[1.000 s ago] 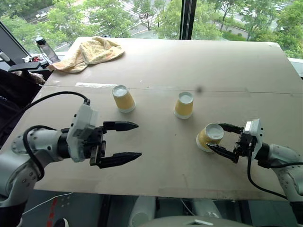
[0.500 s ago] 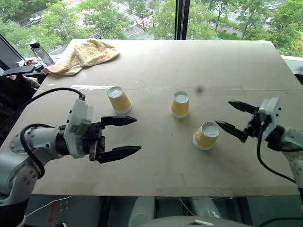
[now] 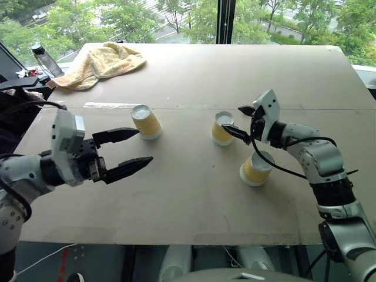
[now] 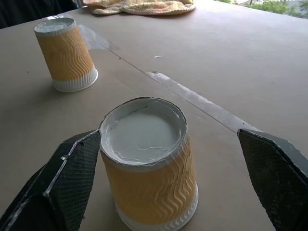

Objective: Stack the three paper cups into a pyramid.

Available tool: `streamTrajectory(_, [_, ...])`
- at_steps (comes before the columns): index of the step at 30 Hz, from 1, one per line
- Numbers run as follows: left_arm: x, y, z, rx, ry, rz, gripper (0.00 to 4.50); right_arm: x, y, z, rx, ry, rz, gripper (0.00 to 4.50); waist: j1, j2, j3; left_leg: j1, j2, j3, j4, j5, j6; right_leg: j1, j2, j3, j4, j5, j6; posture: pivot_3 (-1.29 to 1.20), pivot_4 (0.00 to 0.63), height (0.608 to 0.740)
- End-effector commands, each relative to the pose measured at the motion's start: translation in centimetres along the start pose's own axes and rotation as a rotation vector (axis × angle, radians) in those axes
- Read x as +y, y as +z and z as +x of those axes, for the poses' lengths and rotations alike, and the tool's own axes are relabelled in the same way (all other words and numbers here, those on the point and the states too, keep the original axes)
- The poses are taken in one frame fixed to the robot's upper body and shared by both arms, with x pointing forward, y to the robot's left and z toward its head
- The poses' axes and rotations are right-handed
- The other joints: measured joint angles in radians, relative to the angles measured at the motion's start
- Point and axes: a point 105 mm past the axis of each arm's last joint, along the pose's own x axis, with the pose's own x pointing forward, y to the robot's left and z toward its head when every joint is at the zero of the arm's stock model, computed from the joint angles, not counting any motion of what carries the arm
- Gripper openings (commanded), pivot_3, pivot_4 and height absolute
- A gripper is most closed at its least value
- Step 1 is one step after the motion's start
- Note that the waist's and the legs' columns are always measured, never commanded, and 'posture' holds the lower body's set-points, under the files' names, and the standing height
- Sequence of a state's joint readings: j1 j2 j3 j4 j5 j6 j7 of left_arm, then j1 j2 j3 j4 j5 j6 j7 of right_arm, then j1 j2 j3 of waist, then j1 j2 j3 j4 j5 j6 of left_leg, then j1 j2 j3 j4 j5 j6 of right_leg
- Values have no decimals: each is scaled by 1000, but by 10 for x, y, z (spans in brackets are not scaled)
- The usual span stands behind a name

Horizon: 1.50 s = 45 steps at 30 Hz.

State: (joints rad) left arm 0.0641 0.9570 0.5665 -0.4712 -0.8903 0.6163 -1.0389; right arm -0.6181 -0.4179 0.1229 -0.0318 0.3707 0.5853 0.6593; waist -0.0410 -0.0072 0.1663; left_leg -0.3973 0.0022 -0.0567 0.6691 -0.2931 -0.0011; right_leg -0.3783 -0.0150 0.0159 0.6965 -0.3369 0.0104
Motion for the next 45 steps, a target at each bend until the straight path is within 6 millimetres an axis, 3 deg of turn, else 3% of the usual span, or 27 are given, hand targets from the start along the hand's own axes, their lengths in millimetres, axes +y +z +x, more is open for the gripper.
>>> streamTrajectory(1, [3, 7, -7, 3, 53, 42, 4500, 6, 10, 3, -22, 56, 0, 4483, 1, 0, 0, 0, 0, 0, 1, 0, 0, 0, 0, 0, 1, 0, 0, 0, 150, 740])
streamTrajectory(9, [6, 4, -12, 24, 101, 48, 4500, 14, 12, 11, 0, 120, -18, 4483, -1, 0, 0, 1, 0, 0, 2, 0, 0, 0, 0, 0, 3, 0, 0, 0, 150, 740])
streamTrajectory(20, [4, 5, -7, 11, 74, 54, 4500, 5, 10, 22, 5, 79, -32, 4483, -1, 0, 0, 1, 0, 0, 2, 0, 0, 0, 0, 0, 3, 0, 0, 0, 150, 740])
streamTrajectory(24, [4, 5, -7, 12, 69, 55, 4500, 4, 15, 21, -15, 74, -42, 2525, -1, 0, 0, 1, 0, 0, 2, 0, 0, 0, 0, 0, 3, 0, 0, 0, 150, 740])
streamTrajectory(25, [4, 4, -7, 13, 66, 54, 4500, 5, 16, 21, -21, 75, -44, 2210, -1, 0, 0, 1, 0, 0, 2, 0, 0, 0, 0, 0, 3, 0, 0, 0, 150, 740])
streamTrajectory(31, [5, 2, -6, 16, 54, 52, 4500, 9, 36, 8, -46, 125, -116, 2151, 0, 0, 0, 0, 0, 0, 2, 0, 0, 0, 0, 0, 3, 0, 0, 0, 150, 740])
streamTrajectory(33, [5, 2, -5, 16, 51, 52, 4500, 16, 43, 3, -54, 169, -129, 2151, -1, 0, 0, 0, 0, 0, 2, 0, 0, 0, 0, 0, 3, 0, 0, 0, 150, 740])
streamTrajectory(37, [3, 1, -5, 19, 40, 48, 4500, 55, 57, -23, -53, 363, -139, 2151, 0, 0, 0, 0, 0, 0, 2, 0, 0, 0, 0, 0, 3, 0, 0, 0, 150, 740])
streamTrajectory(40, [2, 1, -4, 18, 33, 45, 4500, 72, 47, -35, -10, 406, -156, 2151, 2, 0, 0, 0, 0, -1, 1, 0, 0, 0, 0, 0, 2, 0, 0, 0, 150, 740])
streamTrajectory(45, [0, 0, -2, 17, 15, 37, 4500, 82, 26, -43, 48, 393, -158, 2151, 3, 0, 0, 0, 0, -1, 2, 0, 0, 0, -1, 0, 2, 0, 0, 0, 150, 740])
